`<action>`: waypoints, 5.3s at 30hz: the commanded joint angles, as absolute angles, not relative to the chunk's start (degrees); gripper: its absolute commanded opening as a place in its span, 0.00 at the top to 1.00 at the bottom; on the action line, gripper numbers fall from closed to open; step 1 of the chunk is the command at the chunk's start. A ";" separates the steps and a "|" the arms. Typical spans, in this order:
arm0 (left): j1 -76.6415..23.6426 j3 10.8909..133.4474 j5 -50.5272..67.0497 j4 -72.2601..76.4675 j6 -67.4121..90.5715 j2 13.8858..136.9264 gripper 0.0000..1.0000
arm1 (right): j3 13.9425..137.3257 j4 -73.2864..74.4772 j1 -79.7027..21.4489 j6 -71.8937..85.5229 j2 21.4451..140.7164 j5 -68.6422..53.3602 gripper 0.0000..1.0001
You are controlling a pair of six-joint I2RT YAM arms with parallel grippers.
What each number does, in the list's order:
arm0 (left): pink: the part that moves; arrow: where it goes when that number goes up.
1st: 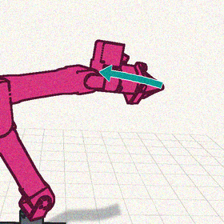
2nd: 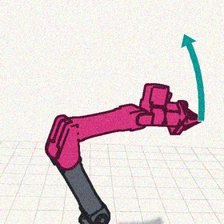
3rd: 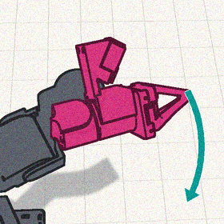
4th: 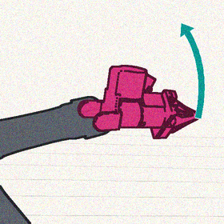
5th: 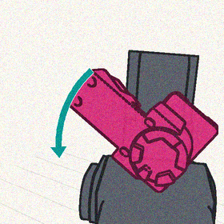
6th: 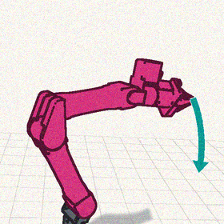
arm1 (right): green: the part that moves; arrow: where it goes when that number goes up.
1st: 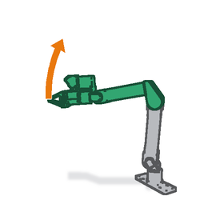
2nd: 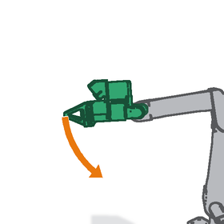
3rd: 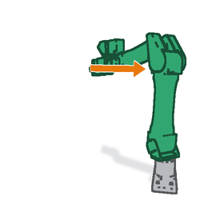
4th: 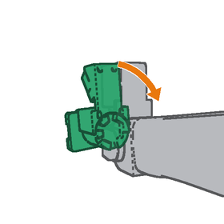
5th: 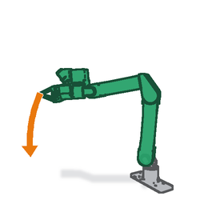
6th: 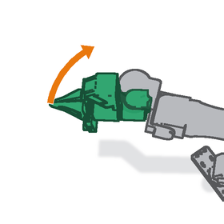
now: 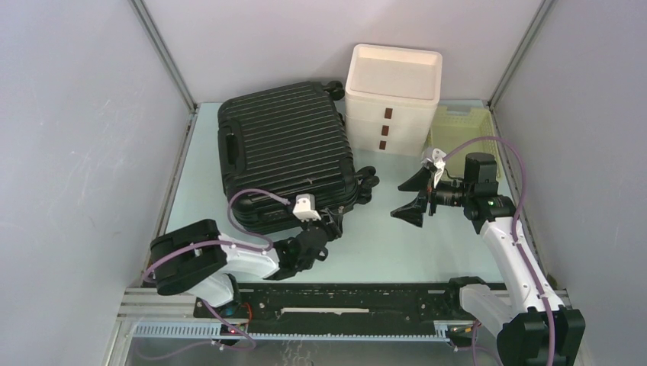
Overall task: Open, take out, and arrange the luggage
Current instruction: Grab the zipper of the luggage, then unzip the zipper of the luggage.
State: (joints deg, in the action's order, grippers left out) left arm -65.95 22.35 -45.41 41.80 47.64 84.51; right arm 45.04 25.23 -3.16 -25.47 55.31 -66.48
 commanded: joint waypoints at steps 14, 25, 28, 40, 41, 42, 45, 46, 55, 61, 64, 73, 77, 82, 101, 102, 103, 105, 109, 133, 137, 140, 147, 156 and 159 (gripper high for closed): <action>-70.20 32.14 -45.13 25.58 39.96 79.40 0.37 | 45.99 29.40 -3.94 -34.33 55.69 -67.69 0.00; -69.47 23.13 -38.93 20.88 48.83 65.88 0.00 | 44.03 30.72 -4.14 -39.37 55.72 -72.07 0.00; -69.34 25.94 -39.80 13.46 53.88 65.00 0.05 | 44.03 30.37 -3.92 -38.73 55.98 -71.74 0.00; -69.10 45.04 -51.65 -9.77 63.59 81.20 0.41 | 44.03 29.97 -3.11 -38.14 55.82 -71.02 0.00; -69.01 46.22 -52.72 -9.70 63.35 82.42 0.41 | 44.03 29.96 -3.11 -38.22 55.77 -70.94 0.00; -68.95 47.04 -53.98 -9.55 63.37 83.68 0.41 | 43.99 29.97 -3.16 -38.23 55.76 -70.86 0.00; -68.69 49.34 -57.52 -9.84 64.14 87.33 0.42 | 44.03 30.03 -3.15 -38.36 55.80 -70.67 0.00; -68.65 49.97 -58.69 -9.84 64.57 88.23 0.42 | 44.03 30.06 -3.14 -38.40 55.75 -70.66 0.00; -66.72 55.11 -61.96 -9.67 65.60 94.72 0.44 | 44.03 30.31 -3.60 -39.06 56.07 -70.25 0.00; -66.45 57.71 -62.06 -10.74 65.68 96.34 0.52 | 44.03 30.60 -3.65 -39.55 56.32 -70.00 0.00; -66.52 57.77 -61.46 -10.81 65.30 96.04 0.57 | 44.03 30.70 -3.71 -39.80 56.45 -69.80 0.00; -67.21 56.13 -61.00 -9.79 62.99 92.84 0.81 | 44.04 31.02 -3.87 -40.32 56.73 -69.52 0.00; -67.79 55.73 -61.47 -9.74 62.33 92.51 0.87 | 44.05 31.01 -3.87 -40.47 56.78 -69.35 0.00; -68.35 54.66 -62.15 -10.36 62.23 91.68 0.90 | 44.03 31.11 -3.70 -40.52 56.47 -69.34 0.00; -70.09 49.70 -63.97 -16.91 66.08 88.79 0.91 | 44.03 31.71 -3.67 -41.78 56.68 -68.95 0.00; -70.20 49.40 -64.10 -17.23 66.42 88.51 0.91 | 44.03 31.75 -3.69 -41.87 56.75 -68.85 0.00; -70.27 49.04 -64.15 -17.61 66.63 88.22 0.91 | 44.03 31.81 -3.77 -41.92 56.75 -68.71 0.00; -70.52 48.29 -64.23 -18.02 67.18 87.54 0.91 | 44.03 31.86 -3.86 -42.13 56.88 -68.36 0.00; -71.00 46.36 -64.55 -18.54 68.08 85.79 0.91 | 44.04 31.99 -4.04 -42.51 57.13 -67.82 0.00; -71.46 35.90 -64.07 -22.53 70.41 74.79 0.91 | 60.23 52.11 -10.80 -68.85 62.35 -58.93 0.00; -71.47 34.28 -64.58 -22.97 70.61 72.60 0.91 | 71.41 53.86 -20.44 -66.92 70.46 -52.30 0.00; -71.46 33.65 -65.07 -23.52 70.62 71.25 0.91 | 79.85 53.85 -24.31 -61.96 77.31 -47.87 0.00; -71.46 31.46 -65.43 -23.73 70.61 68.28 0.91 | 94.45 61.43 -26.52 -59.87 91.65 -43.11 0.05; -71.46 30.81 -65.00 -23.76 70.56 67.59 0.91 | 95.97 59.19 -28.22 -58.18 97.93 -38.63 0.16; -71.46 30.70 -64.87 -23.74 70.59 67.41 0.91 | 95.89 58.06 -29.39 -57.17 98.83 -37.76 0.20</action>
